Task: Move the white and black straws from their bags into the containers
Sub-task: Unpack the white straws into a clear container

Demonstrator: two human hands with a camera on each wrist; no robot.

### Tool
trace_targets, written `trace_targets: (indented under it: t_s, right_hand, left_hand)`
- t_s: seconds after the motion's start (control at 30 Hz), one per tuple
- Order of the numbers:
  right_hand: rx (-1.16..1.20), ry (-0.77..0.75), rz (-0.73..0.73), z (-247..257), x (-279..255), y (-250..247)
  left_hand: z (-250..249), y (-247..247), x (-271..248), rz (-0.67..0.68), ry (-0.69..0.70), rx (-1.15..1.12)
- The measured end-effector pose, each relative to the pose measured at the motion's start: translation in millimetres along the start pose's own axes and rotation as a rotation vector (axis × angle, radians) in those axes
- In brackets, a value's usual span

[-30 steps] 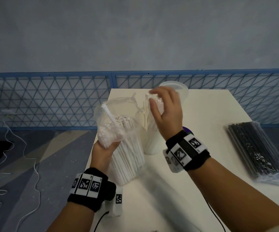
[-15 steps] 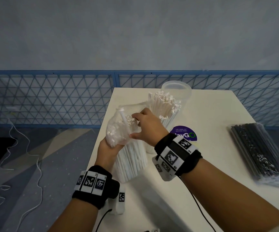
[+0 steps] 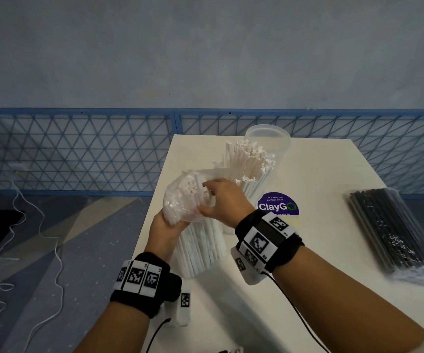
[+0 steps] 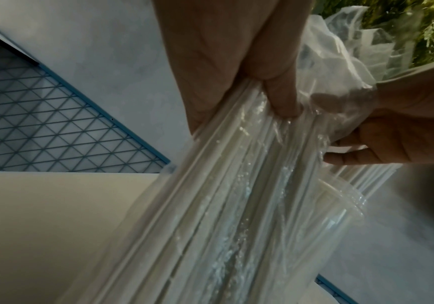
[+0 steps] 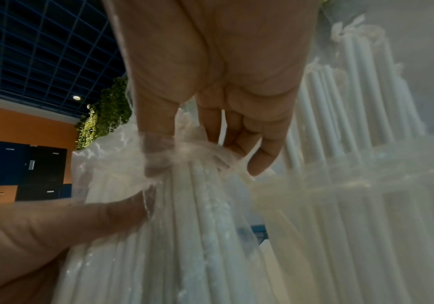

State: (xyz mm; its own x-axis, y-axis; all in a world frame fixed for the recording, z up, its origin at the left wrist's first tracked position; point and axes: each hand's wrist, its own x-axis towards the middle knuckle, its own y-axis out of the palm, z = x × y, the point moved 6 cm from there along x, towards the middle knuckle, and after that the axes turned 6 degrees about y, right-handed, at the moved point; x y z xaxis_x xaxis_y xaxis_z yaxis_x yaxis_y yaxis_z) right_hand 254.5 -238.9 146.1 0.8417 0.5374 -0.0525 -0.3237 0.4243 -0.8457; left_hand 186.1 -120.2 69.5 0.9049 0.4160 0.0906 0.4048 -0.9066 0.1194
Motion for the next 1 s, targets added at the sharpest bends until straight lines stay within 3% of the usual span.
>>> trace_targets:
  t_s: [0.2,0.47,0.77,1.0]
  right_hand:
    - [-0.028,0.184,0.153,-11,-1,6]
    - [0.501,0.245,-0.055,-17,-7,14]
    - [0.657,0.1,-0.283,-9,-16,2]
    - [0.833,-0.045,-0.224,1,-20,-21]
  left_hand:
    - [-1,5,-4,0.037,0.017,0.029]
    - [1,11,-3,0.155,-0.02,-0.007]
    - [0,11,2,0.072,-0.05,-0.046]
    - [-6,10,6,0.052,-0.014,-0.07]
